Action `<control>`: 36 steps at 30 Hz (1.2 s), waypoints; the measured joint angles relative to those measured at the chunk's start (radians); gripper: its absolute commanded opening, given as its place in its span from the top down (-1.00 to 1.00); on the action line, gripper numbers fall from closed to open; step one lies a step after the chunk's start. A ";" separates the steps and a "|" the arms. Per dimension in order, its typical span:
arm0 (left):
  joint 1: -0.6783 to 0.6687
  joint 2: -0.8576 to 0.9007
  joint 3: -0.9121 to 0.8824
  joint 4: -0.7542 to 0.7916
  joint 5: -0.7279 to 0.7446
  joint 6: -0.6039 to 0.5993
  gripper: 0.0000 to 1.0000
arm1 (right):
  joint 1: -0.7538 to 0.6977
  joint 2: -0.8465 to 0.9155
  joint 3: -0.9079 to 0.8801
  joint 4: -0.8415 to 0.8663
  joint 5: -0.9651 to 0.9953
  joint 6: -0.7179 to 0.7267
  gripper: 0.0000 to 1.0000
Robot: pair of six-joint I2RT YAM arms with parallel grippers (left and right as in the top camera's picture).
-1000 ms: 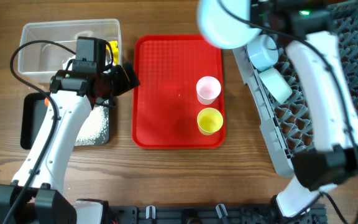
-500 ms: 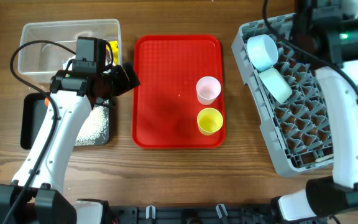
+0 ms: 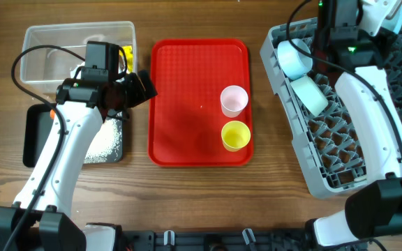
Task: Sort waste into correct bins and load items into the dishwasher rack
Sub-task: 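Stand the plate upright in the rack's far side and release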
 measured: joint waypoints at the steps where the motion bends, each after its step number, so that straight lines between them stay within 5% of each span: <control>1: 0.000 0.000 0.000 -0.001 0.000 0.000 -1.00 | -0.010 0.000 0.000 0.046 -0.016 -0.046 0.91; 10: 0.000 0.000 0.000 0.000 0.000 0.000 -1.00 | -0.063 0.000 -0.002 0.172 -0.490 -0.593 0.90; 15: 0.000 0.000 0.000 0.000 0.000 0.000 -1.00 | -0.110 0.010 -0.002 0.181 -0.601 -0.792 0.91; 33: 0.000 0.000 0.000 0.000 0.000 0.000 -1.00 | -0.156 0.110 -0.002 0.212 -0.649 -0.861 0.91; 34: 0.000 0.000 0.000 0.000 0.000 0.000 -1.00 | -0.156 0.110 -0.002 0.212 -0.649 -0.862 0.76; 36: 0.000 0.000 0.000 0.000 0.000 0.000 -1.00 | -0.156 0.110 -0.002 0.212 -0.651 -0.861 -0.05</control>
